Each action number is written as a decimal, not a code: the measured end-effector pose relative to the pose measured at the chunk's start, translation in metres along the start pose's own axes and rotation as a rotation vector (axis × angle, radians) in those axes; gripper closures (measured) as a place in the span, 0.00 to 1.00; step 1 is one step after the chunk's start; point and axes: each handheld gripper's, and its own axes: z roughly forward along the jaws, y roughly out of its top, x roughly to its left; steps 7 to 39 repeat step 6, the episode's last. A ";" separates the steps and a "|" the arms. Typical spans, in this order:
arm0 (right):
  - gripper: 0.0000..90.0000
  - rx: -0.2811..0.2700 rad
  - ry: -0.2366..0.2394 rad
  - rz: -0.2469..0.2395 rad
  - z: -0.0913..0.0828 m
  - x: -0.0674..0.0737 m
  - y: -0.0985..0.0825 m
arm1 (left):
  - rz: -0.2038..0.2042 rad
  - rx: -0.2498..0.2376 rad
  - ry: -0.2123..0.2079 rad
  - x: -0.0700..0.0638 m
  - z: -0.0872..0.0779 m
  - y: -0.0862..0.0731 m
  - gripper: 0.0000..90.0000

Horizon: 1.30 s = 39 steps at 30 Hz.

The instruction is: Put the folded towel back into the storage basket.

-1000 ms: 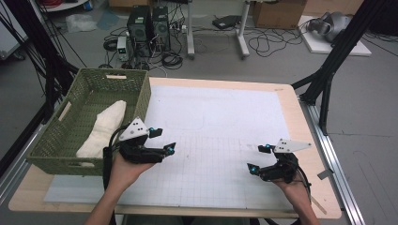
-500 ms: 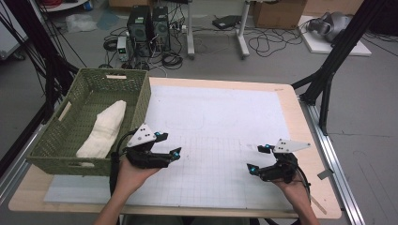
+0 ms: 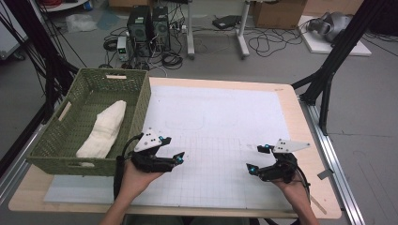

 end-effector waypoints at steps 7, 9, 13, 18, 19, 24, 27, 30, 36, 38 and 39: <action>0.13 0.002 0.001 -0.002 0.000 0.001 0.000 | 0.001 0.003 0.005 -0.001 0.001 -0.004 0.32; 0.13 0.002 0.001 -0.002 0.000 0.001 0.000 | 0.001 0.003 0.005 -0.001 0.001 -0.004 0.32; 0.13 0.002 0.001 -0.002 0.000 0.001 0.000 | 0.001 0.003 0.005 -0.001 0.001 -0.004 0.32; 0.13 0.002 0.001 -0.002 0.000 0.001 0.000 | 0.001 0.003 0.005 -0.001 0.001 -0.004 0.32; 0.13 0.002 0.001 -0.002 0.000 0.001 0.000 | 0.001 0.003 0.005 -0.001 0.001 -0.004 0.32; 0.13 0.002 0.001 -0.002 0.000 0.001 0.000 | 0.001 0.003 0.005 -0.001 0.001 -0.004 0.32; 0.13 0.002 0.001 -0.002 0.000 0.001 0.000 | 0.001 0.003 0.005 -0.001 0.001 -0.004 0.32; 0.13 0.002 0.001 -0.002 0.000 0.001 0.000 | 0.001 0.003 0.005 -0.001 0.001 -0.004 0.32; 0.13 0.002 0.001 -0.002 0.000 0.001 0.000 | 0.001 0.003 0.005 -0.001 0.001 -0.004 0.32; 0.13 0.002 0.001 -0.002 0.000 0.001 0.000 | 0.001 0.003 0.005 -0.001 0.001 -0.004 0.32; 0.13 0.002 0.001 -0.002 0.000 0.001 0.000 | 0.001 0.003 0.005 -0.001 0.001 -0.004 0.32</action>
